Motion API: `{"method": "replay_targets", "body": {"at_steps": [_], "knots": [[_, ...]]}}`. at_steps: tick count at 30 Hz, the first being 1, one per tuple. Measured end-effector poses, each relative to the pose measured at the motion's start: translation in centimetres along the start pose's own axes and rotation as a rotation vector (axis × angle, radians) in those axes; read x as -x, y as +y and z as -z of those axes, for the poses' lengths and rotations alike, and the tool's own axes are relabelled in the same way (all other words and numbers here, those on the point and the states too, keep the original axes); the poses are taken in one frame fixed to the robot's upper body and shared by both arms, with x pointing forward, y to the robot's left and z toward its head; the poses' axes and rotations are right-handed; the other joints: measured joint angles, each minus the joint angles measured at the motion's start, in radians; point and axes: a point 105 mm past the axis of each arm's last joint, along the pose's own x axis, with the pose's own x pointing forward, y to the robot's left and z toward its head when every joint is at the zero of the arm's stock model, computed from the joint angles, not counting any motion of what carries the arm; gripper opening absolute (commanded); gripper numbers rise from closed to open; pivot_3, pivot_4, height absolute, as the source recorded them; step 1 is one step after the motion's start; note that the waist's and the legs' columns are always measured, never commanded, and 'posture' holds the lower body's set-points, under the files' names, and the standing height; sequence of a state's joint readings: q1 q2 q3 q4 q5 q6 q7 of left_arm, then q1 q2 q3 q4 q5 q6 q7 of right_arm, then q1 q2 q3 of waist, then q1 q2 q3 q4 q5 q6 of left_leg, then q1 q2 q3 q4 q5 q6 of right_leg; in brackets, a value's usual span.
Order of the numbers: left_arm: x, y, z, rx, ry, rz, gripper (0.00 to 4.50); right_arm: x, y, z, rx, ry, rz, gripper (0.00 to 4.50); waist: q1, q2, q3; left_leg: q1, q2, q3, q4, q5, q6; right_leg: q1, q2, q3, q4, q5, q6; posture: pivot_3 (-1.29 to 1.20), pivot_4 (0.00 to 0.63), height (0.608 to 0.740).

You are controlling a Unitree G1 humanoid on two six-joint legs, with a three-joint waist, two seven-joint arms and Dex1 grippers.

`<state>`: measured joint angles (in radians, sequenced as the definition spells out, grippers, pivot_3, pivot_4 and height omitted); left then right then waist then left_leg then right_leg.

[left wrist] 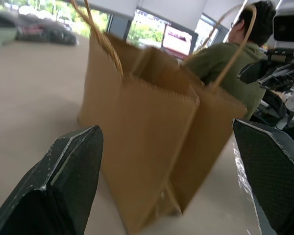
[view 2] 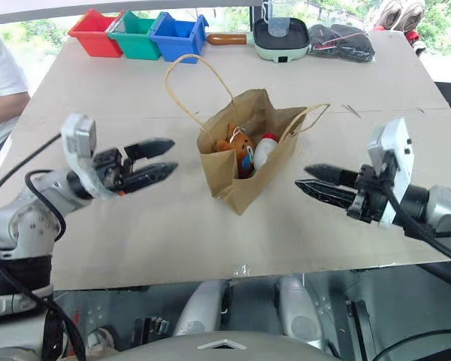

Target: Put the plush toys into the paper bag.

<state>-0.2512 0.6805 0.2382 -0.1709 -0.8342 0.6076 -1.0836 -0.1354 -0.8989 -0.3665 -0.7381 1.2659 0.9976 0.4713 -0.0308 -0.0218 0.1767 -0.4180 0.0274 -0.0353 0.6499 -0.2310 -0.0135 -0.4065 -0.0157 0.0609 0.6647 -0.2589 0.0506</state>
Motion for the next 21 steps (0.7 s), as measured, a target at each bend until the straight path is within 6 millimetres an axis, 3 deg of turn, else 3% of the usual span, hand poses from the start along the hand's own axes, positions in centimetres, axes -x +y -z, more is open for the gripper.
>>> {"method": "replay_targets", "body": {"at_steps": [4, 8, 11, 17, 21], "knots": [[-3.4, -1.4, 2.2, -0.033, 0.009, 0.051, 4.50, -4.8, 0.4, 2.7, 0.010, 0.014, -0.053, 0.06, 0.000, -0.001, -0.001, 0.002, 0.000, 0.000, 0.001, 0.000, 0.000, 0.003, 0.000, 0.001, -0.001, 0.000, 0.000, 0.00, 0.150, 0.740], [-4.0, -1.7, 2.2, -0.065, 0.008, 0.038, 4.50, -7.9, -0.9, 3.1, 0.020, -0.036, -0.031, 0.06, -0.001, -0.002, -0.001, 0.002, 0.000, 0.000, 0.000, 0.000, 0.000, 0.002, 0.000, 0.001, -0.001, 0.000, 0.000, 0.00, 0.150, 0.740], [-4.9, -2.2, 2.5, -0.104, 0.024, 0.030, 4.50, -10.1, -0.3, 3.5, -0.001, -0.066, -0.070, 0.06, -0.001, -0.001, -0.001, 0.001, 0.000, -0.001, -0.001, 0.000, 0.000, 0.002, 0.000, 0.001, -0.001, 0.000, 0.000, 0.00, 0.150, 0.740], [-6.2, -1.8, 2.9, -0.179, 0.018, -0.072, 4.50, -11.7, -0.6, 2.7, -0.003, -0.126, -0.065, 0.06, 0.003, -0.001, -0.001, 0.001, -0.001, -0.001, -0.001, 0.000, 0.000, 0.002, 0.000, 0.001, -0.001, 0.000, 0.000, 0.00, 0.150, 0.740], [-7.1, -1.5, 3.2, -0.202, 0.005, -0.131, 4.50, -12.6, -0.6, 3.2, -0.012, -0.124, -0.067, 0.06, 0.004, -0.002, -0.001, 0.002, -0.001, -0.001, 0.000, 0.000, 0.000, 0.002, 0.000, 0.001, 0.000, 0.000, 0.000, 0.00, 0.150, 0.740]]}}
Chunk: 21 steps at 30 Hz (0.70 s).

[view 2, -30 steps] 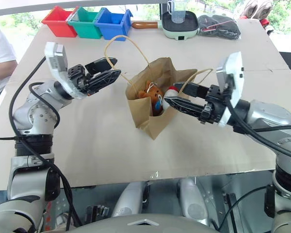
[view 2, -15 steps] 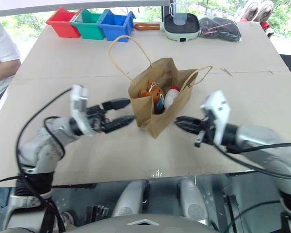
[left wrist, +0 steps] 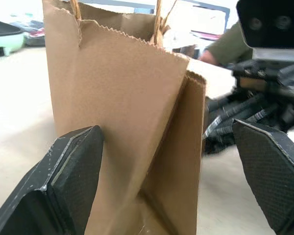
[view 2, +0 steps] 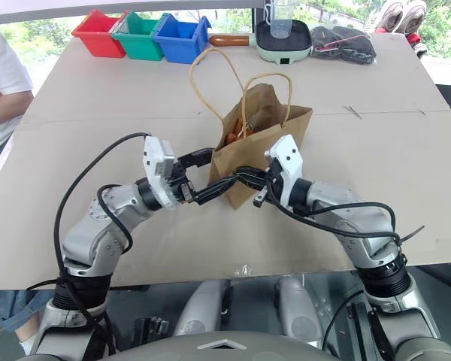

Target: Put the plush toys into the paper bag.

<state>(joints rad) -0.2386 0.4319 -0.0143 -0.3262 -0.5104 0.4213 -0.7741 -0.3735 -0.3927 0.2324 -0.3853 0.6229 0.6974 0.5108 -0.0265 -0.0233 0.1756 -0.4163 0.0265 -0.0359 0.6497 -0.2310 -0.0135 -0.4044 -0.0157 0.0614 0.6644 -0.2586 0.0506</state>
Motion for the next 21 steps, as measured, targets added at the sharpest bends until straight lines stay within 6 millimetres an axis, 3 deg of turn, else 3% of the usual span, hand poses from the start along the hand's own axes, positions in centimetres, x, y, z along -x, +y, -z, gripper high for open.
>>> {"method": "replay_targets", "body": {"at_steps": [2, 5, 10, 11, 14, 18, 19, 20, 21], "knots": [[-0.2, 0.3, 0.0, -0.025, 0.000, -0.037, 3.97, 0.0, -0.1, 0.1, 0.008, 0.003, 0.006, 0.00, 0.001, 0.000, 0.000, 0.000, 0.000, 0.000, 0.000, 0.000, 0.000, 0.000, 0.000, 0.000, 0.000, 0.000, 0.000, 0.00, 0.150, 0.740], [-0.6, 0.3, 0.1, -0.017, -0.016, -0.065, 2.80, 0.2, -0.1, 0.4, 0.010, 0.007, 0.012, 0.00, 0.005, 0.000, 0.000, 0.000, 0.000, 0.000, 0.000, 0.000, 0.000, 0.000, 0.000, 0.000, 0.000, 0.000, 0.000, 0.00, 0.150, 0.740], [-0.9, 0.3, 0.6, -0.006, -0.033, -0.082, 0.30, 2.1, 0.3, 0.5, 0.094, 0.009, 0.041, 0.00, 0.013, 0.000, 0.000, 0.000, 0.000, 0.000, 0.000, 0.000, 0.000, 0.000, 0.000, 0.000, 0.000, 0.000, 0.000, 0.00, 0.150, 0.740], [-1.0, 0.4, 0.6, -0.011, -0.039, -0.081, 0.08, 2.9, 0.2, 0.3, 0.130, -0.001, 0.068, 0.00, 0.013, 0.000, 0.000, 0.000, 0.000, -0.001, 0.000, 0.000, 0.000, 0.000, 0.000, 0.000, 0.000, 0.000, 0.000, 0.00, 0.150, 0.740], [-1.0, 0.6, 0.7, -0.026, -0.045, -0.072, 0.08, 4.7, -0.1, 0.3, 0.168, -0.019, 0.127, 0.00, 0.013, 0.000, 0.000, 0.001, -0.001, 0.000, 0.000, 0.000, 0.000, 0.001, 0.000, 0.000, 0.000, 0.000, 0.000, 0.00, 0.150, 0.740], [-0.3, 1.9, 0.5, -0.046, -0.047, 0.032, 0.00, 10.1, -1.7, 0.7, 0.234, 0.034, 0.280, 1.78, 0.017, 0.000, 0.000, 0.000, -0.001, -0.001, 0.001, 0.000, 0.000, 0.001, 0.000, -0.001, 0.000, 0.000, 0.000, 0.00, 0.150, 0.740], [0.0, 2.2, 0.3, -0.057, -0.046, 0.040, 0.00, 10.6, -1.8, 0.6, 0.243, 0.041, 0.293, 2.31, 0.015, 0.000, -0.001, 0.000, -0.001, -0.001, 0.001, 0.000, 0.000, 0.001, 0.000, -0.001, 0.000, 0.000, 0.000, 0.00, 0.150, 0.740], [0.4, 3.2, -0.4, -0.125, -0.037, 0.137, 0.00, 12.6, -1.6, 0.7, 0.269, 0.070, 0.307, 2.84, 0.014, 0.000, 0.000, 0.001, -0.001, -0.001, 0.001, 0.000, 0.000, 0.001, 0.001, -0.001, 0.001, 0.000, 0.000, 0.00, 0.150, 0.740], [0.7, 3.4, -0.6, -0.138, -0.036, 0.143, 0.00, 12.8, -1.5, 0.7, 0.273, 0.075, 0.306, 2.84, 0.014, 0.000, 0.000, 0.001, -0.001, -0.001, 0.001, 0.000, 0.000, 0.001, 0.001, -0.001, 0.001, 0.000, 0.000, 0.00, 0.150, 0.740]]}}
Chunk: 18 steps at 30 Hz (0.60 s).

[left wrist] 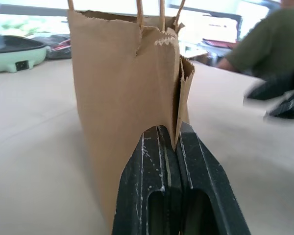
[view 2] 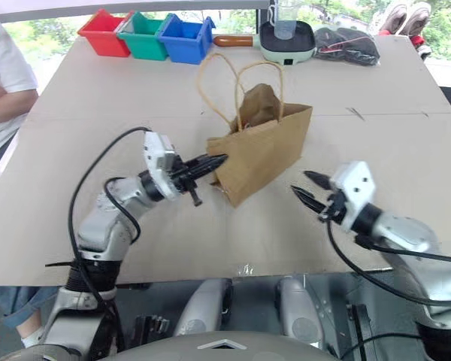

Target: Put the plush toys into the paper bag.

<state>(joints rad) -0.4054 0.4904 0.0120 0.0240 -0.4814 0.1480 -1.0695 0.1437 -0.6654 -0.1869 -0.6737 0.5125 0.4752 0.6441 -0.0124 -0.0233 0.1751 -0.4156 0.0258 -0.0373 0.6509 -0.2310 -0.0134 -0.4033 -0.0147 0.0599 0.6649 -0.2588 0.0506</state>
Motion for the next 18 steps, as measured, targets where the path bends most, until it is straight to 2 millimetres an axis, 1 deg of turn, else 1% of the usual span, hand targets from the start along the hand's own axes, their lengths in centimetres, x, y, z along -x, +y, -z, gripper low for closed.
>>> {"method": "replay_targets", "body": {"at_steps": [1, 2, 3, 4, 5, 7, 9, 12, 15, 18], "knots": [[-0.1, 0.4, -0.4, -0.024, -0.012, 0.067, 0.00, 1.0, 0.0, 0.2, 0.002, 0.009, 0.005, 3.47, -0.002, 0.001, 0.000, 0.001, 0.000, 0.001, 0.000, 0.000, 0.000, 0.000, 0.000, 0.000, 0.000, 0.000, 0.000, 0.00, 0.150, 0.740], [0.1, 1.1, -0.7, -0.054, -0.001, 0.153, 0.00, 2.0, 0.1, 0.4, 0.010, 0.032, -0.008, 3.92, 0.005, 0.001, 0.000, 0.000, -0.001, -0.001, 0.000, 0.000, 0.000, 0.000, 0.000, -0.002, 0.000, 0.000, 0.000, 0.00, 0.150, 0.740], [0.7, 1.9, -1.1, -0.081, 0.009, 0.194, 0.00, 2.8, 0.2, 0.5, 0.015, 0.048, -0.018, 4.44, 0.002, 0.001, 0.000, 0.000, 0.000, -0.001, 0.000, 0.000, 0.000, 0.001, 0.000, -0.001, -0.001, 0.000, 0.000, 0.00, 0.150, 0.740], [1.1, 2.4, -1.4, -0.100, 0.010, 0.226, 0.00, 3.4, 0.1, 0.4, 0.019, 0.051, -0.015, 4.49, -0.002, 0.001, -0.001, 0.001, 0.000, 0.000, 0.000, 0.000, 0.000, 0.003, 0.000, -0.001, -0.002, 0.000, 0.000, 0.00, 0.150, 0.740], [1.1, 2.7, -1.5, -0.110, 0.001, 0.257, 0.00, 3.7, -0.1, 0.3, 0.020, 0.045, -0.011, 4.49, -0.005, 0.001, -0.001, 0.002, 0.000, 0.002, 0.000, 0.000, 0.000, 0.003, -0.001, 0.000, -0.002, 0.000, 0.000, 0.00, 0.150, 0.740], [0.6, 3.0, -0.8, -0.095, 0.017, 0.341, 0.00, 4.4, -0.2, -0.5, 0.030, 0.017, -0.014, 4.49, -0.003, 0.001, -0.001, 0.001, -0.001, 0.001, 0.001, 0.000, 0.000, 0.003, -0.001, 0.000, -0.002, 0.000, 0.001, 0.00, 0.150, 0.740], [0.5, 3.3, -0.2, -0.080, 0.032, 0.360, 0.00, 4.8, -0.1, -0.8, 0.043, 0.009, -0.016, 4.49, -0.002, 0.001, -0.001, 0.001, -0.001, 0.000, 0.001, 0.000, 0.001, 0.003, 0.000, 0.000, -0.002, 0.000, 0.001, 0.00, 0.150, 0.740], [0.4, 3.2, 0.4, -0.057, 0.031, 0.377, 0.00, 5.2, 0.2, -0.5, 0.039, 0.020, -0.030, 4.49, -0.004, 0.001, -0.001, 0.001, -0.001, 0.000, 0.001, -0.001, 0.001, 0.003, -0.001, 0.000, -0.001, -0.001, 0.001, 0.00, 0.150, 0.740], [0.4, 3.1, -0.1, 0.007, -0.007, 0.389, 0.00, 5.5, 0.1, -0.7, 0.042, 0.009, -0.030, 4.49, -0.003, 0.001, -0.001, 0.001, 0.000, -0.001, 0.002, -0.001, 0.001, 0.003, -0.001, -0.001, -0.001, -0.001, 0.001, 0.00, 0.150, 0.740], [0.9, 3.0, -0.7, 0.002, -0.010, 0.396, 0.00, 5.6, 0.1, -0.9, 0.039, 0.002, -0.029, 4.49, -0.004, 0.001, -0.001, 0.001, 0.000, -0.001, 0.002, -0.001, 0.001, 0.003, -0.001, -0.001, -0.001, -0.001, 0.001, 0.00, 0.150, 0.740]]}}
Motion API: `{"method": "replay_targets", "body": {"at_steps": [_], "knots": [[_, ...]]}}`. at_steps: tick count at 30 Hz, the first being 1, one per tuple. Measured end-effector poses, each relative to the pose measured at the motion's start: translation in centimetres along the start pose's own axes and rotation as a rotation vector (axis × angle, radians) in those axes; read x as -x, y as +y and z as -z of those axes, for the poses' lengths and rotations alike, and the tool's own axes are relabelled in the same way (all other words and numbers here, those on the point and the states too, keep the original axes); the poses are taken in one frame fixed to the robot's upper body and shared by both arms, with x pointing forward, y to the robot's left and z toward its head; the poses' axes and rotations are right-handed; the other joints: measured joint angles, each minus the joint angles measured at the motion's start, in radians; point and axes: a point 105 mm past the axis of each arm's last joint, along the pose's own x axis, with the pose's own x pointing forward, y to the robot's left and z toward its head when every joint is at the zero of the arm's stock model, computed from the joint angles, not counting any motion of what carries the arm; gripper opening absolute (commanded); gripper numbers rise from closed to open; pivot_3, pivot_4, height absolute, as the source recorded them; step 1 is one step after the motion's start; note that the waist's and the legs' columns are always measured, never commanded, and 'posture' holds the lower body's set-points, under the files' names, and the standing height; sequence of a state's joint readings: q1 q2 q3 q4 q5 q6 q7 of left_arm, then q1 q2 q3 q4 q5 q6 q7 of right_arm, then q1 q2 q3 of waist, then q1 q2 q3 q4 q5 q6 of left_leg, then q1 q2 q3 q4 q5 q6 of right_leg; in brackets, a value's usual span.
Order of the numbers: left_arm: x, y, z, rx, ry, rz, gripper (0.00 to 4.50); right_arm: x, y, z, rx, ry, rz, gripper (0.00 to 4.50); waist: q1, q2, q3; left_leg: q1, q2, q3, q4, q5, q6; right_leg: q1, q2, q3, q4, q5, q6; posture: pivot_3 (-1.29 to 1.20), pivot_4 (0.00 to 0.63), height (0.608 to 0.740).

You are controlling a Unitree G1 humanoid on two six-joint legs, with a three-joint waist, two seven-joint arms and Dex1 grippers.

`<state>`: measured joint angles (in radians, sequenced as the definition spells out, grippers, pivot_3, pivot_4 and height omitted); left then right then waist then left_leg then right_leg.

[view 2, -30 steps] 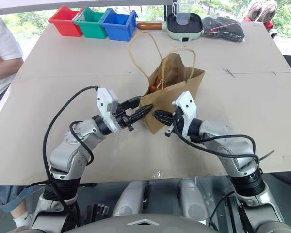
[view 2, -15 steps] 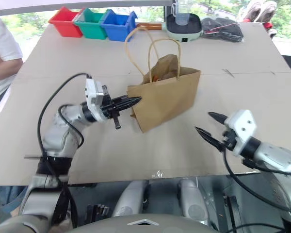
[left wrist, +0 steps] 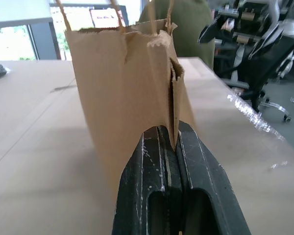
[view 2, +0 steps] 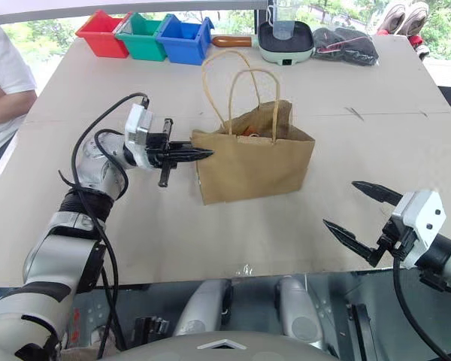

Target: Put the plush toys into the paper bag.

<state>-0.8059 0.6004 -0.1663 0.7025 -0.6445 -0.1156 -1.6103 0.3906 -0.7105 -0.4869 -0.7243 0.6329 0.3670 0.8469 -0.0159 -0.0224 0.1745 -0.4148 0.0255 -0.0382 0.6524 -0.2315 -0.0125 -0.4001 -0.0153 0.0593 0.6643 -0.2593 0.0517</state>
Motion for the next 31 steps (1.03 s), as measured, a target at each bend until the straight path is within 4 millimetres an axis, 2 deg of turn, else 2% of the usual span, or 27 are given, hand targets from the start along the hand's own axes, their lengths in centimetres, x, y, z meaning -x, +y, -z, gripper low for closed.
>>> {"method": "replay_targets", "body": {"at_steps": [3, 6, 9, 10, 12, 14, 17, 20, 25, 28, 31], "knots": [[0.4, -0.8, 0.9, -0.005, 0.028, 0.007, 0.00, 0.0, 0.0, -0.2, -0.002, -0.009, -0.010, 4.49, 0.001, 0.000, 0.000, 0.000, 0.000, 0.000, 0.000, 0.000, 0.000, 0.000, 0.000, 0.000, 0.000, 0.000, 0.000, 0.00, 0.150, 0.740], [0.2, -0.9, 2.0, -0.039, 0.060, 0.009, 0.93, -0.4, -0.4, -0.4, 0.016, -0.012, -0.027, 4.50, 0.007, 0.000, 0.000, 0.000, 0.000, 0.000, 0.001, 0.000, 0.000, 0.001, 0.000, 0.000, 0.000, 0.000, 0.000, 0.00, 0.150, 0.740], [0.7, -0.5, 2.7, -0.045, 0.106, -0.013, 2.30, -0.7, -0.7, -0.2, 0.013, -0.009, -0.048, 4.50, 0.006, 0.000, 0.000, 0.000, -0.001, 0.000, 0.001, 0.000, 0.000, 0.001, 0.000, 0.000, 0.000, 0.000, 0.000, 0.00, 0.150, 0.740], [0.8, -0.4, 2.7, -0.046, 0.108, -0.018, 2.59, -0.8, -0.7, 0.0, 0.006, -0.002, -0.061, 4.50, 0.004, 0.000, 0.000, 0.000, -0.001, 0.000, 0.001, 0.000, 0.000, 0.001, 0.000, 0.000, 0.000, 0.000, 0.000, 0.00, 0.150, 0.740], [1.1, -0.4, 2.4, -0.037, 0.104, -0.026, 2.59, -0.8, -0.9, 0.1, 0.005, 0.000, -0.067, 4.50, 0.002, 0.000, 0.000, 0.000, 0.000, 0.000, 0.001, 0.000, 0.000, 0.001, 0.000, 0.000, 0.000, 0.000, 0.000, 0.00, 0.150, 0.740], [2.7, -1.5, 1.7, 0.023, 0.095, -0.066, 2.59, -0.8, -1.2, 0.0, 0.012, 0.007, -0.086, 4.50, -0.014, 0.000, 0.000, 0.001, 0.001, 0.001, 0.000, 0.000, 0.000, 0.000, 0.000, 0.001, 0.001, 0.000, 0.000, 0.00, 0.150, 0.740], [4.9, -3.3, 0.9, 0.121, 0.073, -0.199, 2.59, -0.4, -1.8, 0.7, -0.009, 0.033, -0.086, 4.50, -0.025, 0.001, 0.000, 0.001, 0.006, 0.000, -0.001, 0.000, 0.000, 0.000, -0.001, -0.001, 0.001, 0.000, 0.000, 0.00, 0.150, 0.740], [5.7, -5.2, 0.4, 0.224, 0.052, -0.349, 2.59, 0.3, -2.3, 1.2, -0.017, 0.064, -0.095, 4.50, -0.015, 0.001, 0.000, 0.001, 0.007, 0.000, -0.001, 0.000, 0.000, 0.001, -0.001, -0.002, 0.000, 0.000, 0.000, 0.00, 0.150, 0.740], [7.5, -9.8, 1.1, 0.363, 0.146, -0.523, 2.59, 1.6, -3.3, 1.7, -0.024, 0.107, -0.089, 4.50, 0.002, 0.001, 0.000, 0.002, 0.007, 0.002, 0.000, 0.000, 0.000, 0.002, -0.002, -0.001, -0.001, 0.000, -0.001, 0.00, 0.150, 0.740], [8.4, -12.1, 1.6, 0.400, 0.212, -0.594, 2.59, 2.1, -3.7, 1.7, -0.010, 0.124, -0.102, 4.50, 0.008, 0.001, 0.000, 0.003, 0.007, 0.003, 0.000, 0.000, 0.000, 0.003, -0.002, -0.001, -0.001, -0.002, -0.004, 0.00, 0.150, 0.740], [9.2, -13.5, 2.1, 0.434, 0.245, -0.645, 2.59, 2.5, -4.0, 1.7, -0.010, 0.132, -0.100, 4.50, 0.009, 0.001, 0.000, 0.004, 0.007, 0.004, 0.000, 0.000, 0.000, 0.004, -0.001, -0.001, -0.001, -0.003, -0.004, 0.00, 0.150, 0.740]]}}
